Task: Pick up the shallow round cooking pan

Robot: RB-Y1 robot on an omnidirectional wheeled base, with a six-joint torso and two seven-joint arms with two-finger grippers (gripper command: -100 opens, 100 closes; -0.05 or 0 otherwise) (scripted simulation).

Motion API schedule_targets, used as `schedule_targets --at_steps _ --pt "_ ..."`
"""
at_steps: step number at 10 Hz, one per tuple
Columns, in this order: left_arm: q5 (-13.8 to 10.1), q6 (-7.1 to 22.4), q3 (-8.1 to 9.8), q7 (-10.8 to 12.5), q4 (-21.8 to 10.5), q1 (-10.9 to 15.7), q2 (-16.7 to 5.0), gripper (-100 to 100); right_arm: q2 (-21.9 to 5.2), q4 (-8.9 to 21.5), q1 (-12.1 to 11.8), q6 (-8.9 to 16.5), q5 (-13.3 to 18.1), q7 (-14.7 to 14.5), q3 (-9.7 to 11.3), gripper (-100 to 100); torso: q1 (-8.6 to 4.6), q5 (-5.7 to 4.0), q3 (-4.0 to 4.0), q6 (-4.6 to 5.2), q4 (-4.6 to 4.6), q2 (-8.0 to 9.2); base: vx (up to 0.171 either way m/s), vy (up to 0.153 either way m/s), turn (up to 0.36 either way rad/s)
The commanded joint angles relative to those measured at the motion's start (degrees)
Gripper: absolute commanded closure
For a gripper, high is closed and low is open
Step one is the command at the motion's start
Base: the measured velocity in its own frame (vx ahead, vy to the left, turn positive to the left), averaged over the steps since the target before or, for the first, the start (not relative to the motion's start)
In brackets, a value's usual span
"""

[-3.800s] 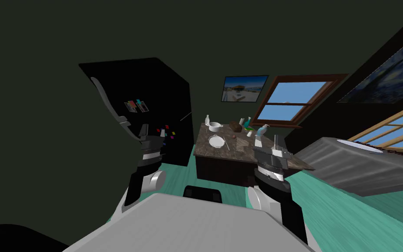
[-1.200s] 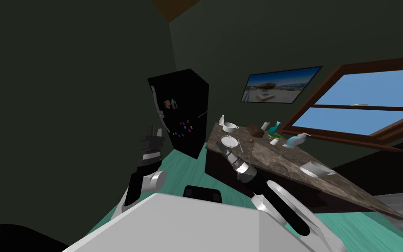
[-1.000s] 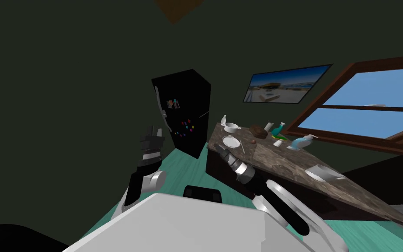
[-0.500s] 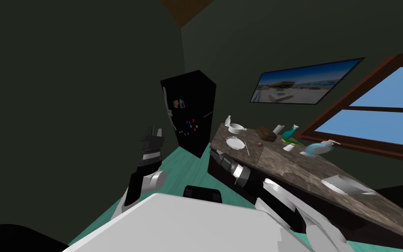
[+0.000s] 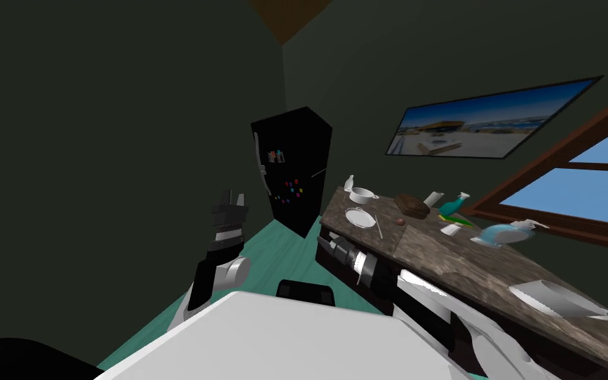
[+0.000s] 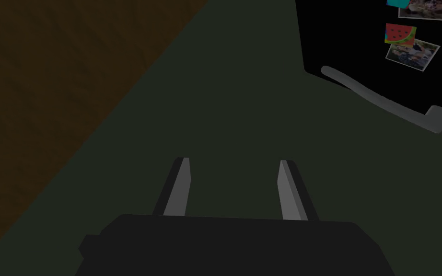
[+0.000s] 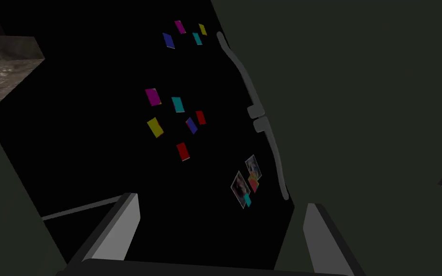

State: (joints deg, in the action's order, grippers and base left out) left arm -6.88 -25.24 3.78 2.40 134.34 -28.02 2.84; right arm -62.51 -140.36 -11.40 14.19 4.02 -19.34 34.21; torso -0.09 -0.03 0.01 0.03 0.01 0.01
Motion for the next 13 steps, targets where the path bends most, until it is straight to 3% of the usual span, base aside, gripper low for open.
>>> schedule_targets --at_steps 1,2,3,4,5,6,8,9,10,11,12,13 --pt "0.0 0.0 0.0 0.0 0.0 0.0 0.0 0 -2.43 -0.05 1.25 2.86 0.19 -1.12 1.87 -100 0.0 0.0 0.0 0.0 0.0 0.0 -0.012 -0.014 0.109" --pt "0.0 0.0 0.0 0.0 0.0 -0.01 0.0 0 -4.44 -0.04 3.37 4.63 0.53 -2.98 3.98 -100 -0.01 0.0 0.0 0.04 0.0 0.0 -0.01 -0.015 0.18" --pt "0.0 0.0 0.0 0.0 0.0 0.0 0.0 0 -5.8 -0.04 3.37 6.54 0.53 -2.98 4.64 -100 -0.02 0.0 -0.01 0.0 0.0 -0.02 -0.007 -0.016 0.1" --pt "0.0 0.0 0.01 0.0 0.0 -0.01 0.0 0 -7.86 0.04 5.57 8.47 0.8 -4.88 6.75 -100 -0.02 -0.01 -0.01 0.05 0.0 -0.02 -0.008 -0.018 0.186" --pt "0.0 0.0 0.0 0.0 0.0 0.0 0.0 0 -9.05 0.04 5.57 9.91 0.8 -4.88 7.42 -100 -0.04 -0.01 -0.01 0.01 -0.01 -0.02 -0.004 -0.021 0.091" --pt "0.0 0.0 0.01 0.0 0.0 -0.01 0.0 0 -11.18 0.19 7.57 11.31 1.01 -6.81 9.36 -100 -0.05 -0.02 -0.02 0.05 0.0 -0.03 0.0 -0.023 0.184" --pt "0.0 0.0 0.01 0.0 0.0 -0.01 0.0 0 -12.13 0.19 7.84 13.12 1.01 -6.81 10.22 -100 -0.06 -0.02 -0.03 0.06 -0.01 -0.06 0.002 -0.017 0.036" --pt "0.0 0.0 0.01 0.0 0.0 -0.01 0.0 0 -15.03 0.4 10.17 14.94 1.15 -8.76 12.53 -100 -0.02 -0.01 -0.03 0.07 -0.01 -0.05 0.004 -0.016 0.189" --pt "0.0 0.0 0.0 0.0 0.0 0.0 0.0 0 -15.03 0.4 10.17 16.08 1.15 -8.76 13.02 -100 -0.03 -0.01 -0.04 0.01 -0.01 -0.07 0.004 -0.025 0.103" --pt "0.0 0.0 0.01 0.0 0.0 -0.01 0.0 0 -17.39 0.68 12.31 17.63 1.23 -10.74 15.23 -100 -0.05 -0.02 -0.04 0.06 -0.01 -0.07 0.01 -0.027 0.136" --pt "0.0 0.0 0.01 0.0 0.0 -0.01 0.0 0 -17.73 0.68 12.55 18.97 1.23 -10.74 15.81 -100 -0.07 -0.01 -0.05 0.03 -0.02 -0.1 0.007 -0.031 0.082" --pt "0.0 0.0 0.01 0.0 0.0 -0.01 0.0 0 -19.98 1.03 14.95 20.85 1.26 -12.71 18.19 -100 -0.07 -0.03 -0.05 0.06 -0.02 -0.09 0.01 -0.036 0.173"
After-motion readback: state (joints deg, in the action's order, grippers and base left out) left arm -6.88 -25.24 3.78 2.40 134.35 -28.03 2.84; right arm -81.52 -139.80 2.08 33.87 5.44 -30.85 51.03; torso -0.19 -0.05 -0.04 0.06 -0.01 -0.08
